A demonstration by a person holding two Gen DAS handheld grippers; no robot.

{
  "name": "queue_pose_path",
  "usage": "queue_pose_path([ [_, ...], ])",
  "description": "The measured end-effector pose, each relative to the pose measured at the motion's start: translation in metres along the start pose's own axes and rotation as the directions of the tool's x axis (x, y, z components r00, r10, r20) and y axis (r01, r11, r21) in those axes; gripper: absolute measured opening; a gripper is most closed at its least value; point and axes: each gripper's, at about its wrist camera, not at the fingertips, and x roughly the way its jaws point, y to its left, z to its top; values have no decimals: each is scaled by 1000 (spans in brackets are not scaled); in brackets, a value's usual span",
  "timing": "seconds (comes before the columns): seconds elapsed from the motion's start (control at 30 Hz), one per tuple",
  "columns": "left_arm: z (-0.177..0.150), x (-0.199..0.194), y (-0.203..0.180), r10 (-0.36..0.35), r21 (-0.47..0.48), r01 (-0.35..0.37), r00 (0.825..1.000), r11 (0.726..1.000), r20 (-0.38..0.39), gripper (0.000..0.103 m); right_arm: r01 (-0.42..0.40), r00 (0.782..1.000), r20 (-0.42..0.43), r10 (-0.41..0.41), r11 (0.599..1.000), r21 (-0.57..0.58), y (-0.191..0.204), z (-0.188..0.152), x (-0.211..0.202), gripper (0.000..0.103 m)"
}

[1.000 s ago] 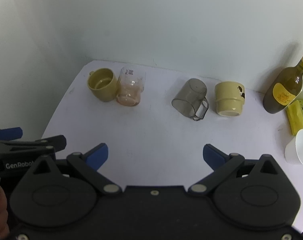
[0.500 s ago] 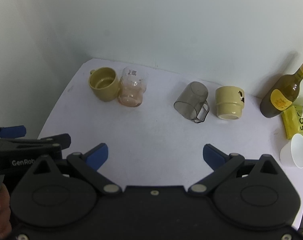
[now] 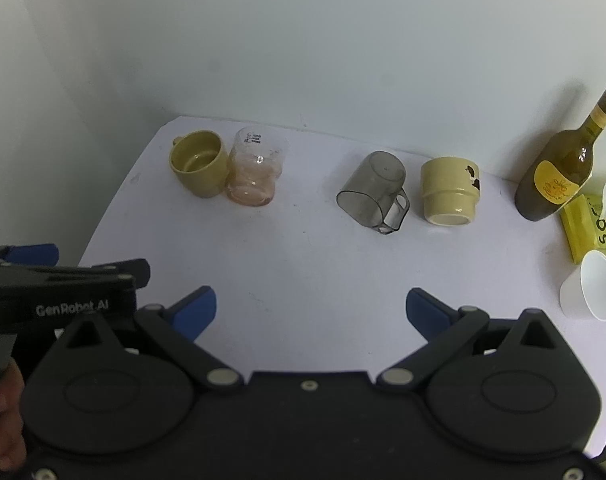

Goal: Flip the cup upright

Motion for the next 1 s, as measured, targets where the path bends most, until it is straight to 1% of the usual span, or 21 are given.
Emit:
queue_pose_path([
  [0.1, 1, -7, -8, 18, 4, -18, 1000, 1000, 12, 103, -10, 1000, 11, 10, 1000, 1, -6, 4, -2, 103],
  [0.23, -1, -6, -22, 51, 10, -51, 999, 999, 6, 103, -38, 999, 24, 39, 999, -16, -15, 5, -3, 103],
  [0.37, -9, -7, -35, 71, 20, -71, 997, 997, 7, 103, -56, 998, 15, 56, 998, -5, -29, 2, 0, 103],
  [0.5, -13, -7, -42, 76, 28, -76, 997, 997, -6, 103, -63, 998, 11, 63, 998, 1, -38, 2, 1, 103],
  [0.57, -11, -11, -46, 85, 29, -86, 996, 996, 5, 103, -69, 997, 16, 69, 998, -3, -40, 4, 1, 103],
  [0.7, -10, -13, -46, 86, 15, -86, 996, 996, 4, 103, -69, 997, 18, 69, 998, -15, -39, 4, 1, 103],
  [0.83, -12, -9, -43, 78, 2, -78, 997, 997, -12, 103, -67, 998, 1, 67, 998, -23, -36, 1, 3, 103],
  [1.0, -11, -4, -31, 57, -26, -58, 998, 998, -31, 103, -56, 998, -8, 56, 998, -31, -30, 3, 5, 103],
])
